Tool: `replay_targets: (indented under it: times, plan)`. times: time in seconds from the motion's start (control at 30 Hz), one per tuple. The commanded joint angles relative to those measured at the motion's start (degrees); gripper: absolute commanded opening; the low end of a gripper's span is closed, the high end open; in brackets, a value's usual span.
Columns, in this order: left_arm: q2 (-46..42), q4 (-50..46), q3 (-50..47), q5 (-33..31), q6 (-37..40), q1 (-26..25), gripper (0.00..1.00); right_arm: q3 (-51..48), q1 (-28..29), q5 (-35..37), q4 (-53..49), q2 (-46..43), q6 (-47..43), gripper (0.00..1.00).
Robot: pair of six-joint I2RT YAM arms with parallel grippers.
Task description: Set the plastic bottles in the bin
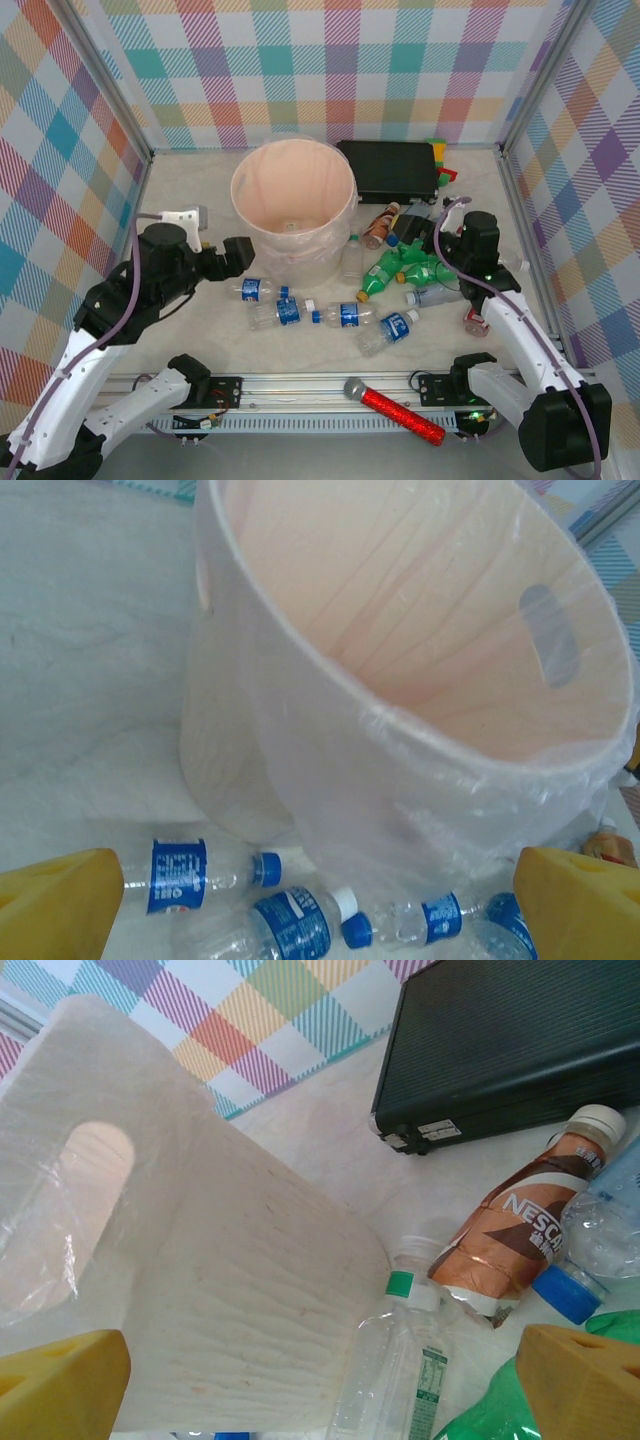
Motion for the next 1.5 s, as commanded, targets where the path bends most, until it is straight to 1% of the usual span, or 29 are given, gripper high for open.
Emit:
replay_targets:
  times: [0.0, 0.1, 0.17, 0.27, 0.4, 0.5, 0.57, 0.63, 0.77, 0.9, 1.03, 1.13, 1.2, 1.33, 1.47]
  plan:
    - [-1.71, 0.67, -3.88, 5.16, -2.53, -0.33, 1.00, 4.98, 0.48, 1.24, -10.04, 0.75, -2.21, 0.99]
    - [-2.44, 3.77, -7.18, 9.83, -2.95, -0.58, 1.00, 8.34, 0.50, 4.22, -20.02, 0.38, -2.86, 0.99]
    - [-3.20, 5.62, -8.97, 11.44, -3.04, -1.22, 1.00, 11.75, 0.68, 8.00, -29.11, 0.20, -3.86, 0.99]
    - [-5.38, 8.28, -11.16, 12.85, -2.29, -2.63, 1.00, 15.00, 0.68, 8.94, -39.13, -0.25, -4.70, 0.99]
    - [-8.29, 9.58, -12.74, 14.70, -0.97, -4.14, 1.00, 14.79, 0.93, 5.73, -46.30, -2.14, -2.48, 1.00]
    - [-10.32, 10.99, -14.43, 16.81, -1.95, -5.09, 1.00, 14.21, 1.39, 5.07, -50.23, -3.07, 0.77, 0.97]
    - [-10.93, 11.45, -15.04, 16.91, -2.42, -6.09, 1.00, 14.50, 2.10, 6.30, -54.10, -3.38, 2.26, 0.94]
    - [-11.74, 11.36, -15.33, 15.30, -2.07, -7.14, 1.00, 13.82, 2.60, 7.54, -56.77, -4.15, 4.64, 0.94]
    - [-12.93, 10.60, -14.74, 11.98, 0.48, -7.54, 1.00, 9.71, 3.77, 4.66, -58.15, -5.94, 10.67, 0.86]
    - [-12.38, 10.69, -13.57, 12.06, 2.46, -7.50, 1.00, 6.20, 6.89, 4.03, -58.93, -6.18, 15.80, 0.86]
    - [-11.50, 10.26, -12.89, 11.85, 3.90, -7.54, 1.00, 2.36, 11.71, 2.89, -57.77, -6.28, 22.76, 0.86]
    - [-11.54, 9.90, -12.78, 11.12, 4.67, -7.54, 1.00, -0.09, 15.33, 4.15, -56.27, -6.97, 27.64, 0.86]
    - [-11.67, 9.53, -12.70, 10.77, 5.08, -7.50, 1.00, -2.33, 16.60, 4.38, -54.74, -7.30, 30.34, 0.86]
    - [-12.09, 8.93, -12.16, 10.49, 5.27, -7.54, 1.00, -7.76, 17.53, 3.08, -47.95, -7.24, 34.34, 0.83]
    - [-12.06, 8.17, -11.90, 10.14, 5.40, -7.53, 0.99, -10.78, 18.58, 1.89, -40.96, -5.05, 37.04, 0.83]
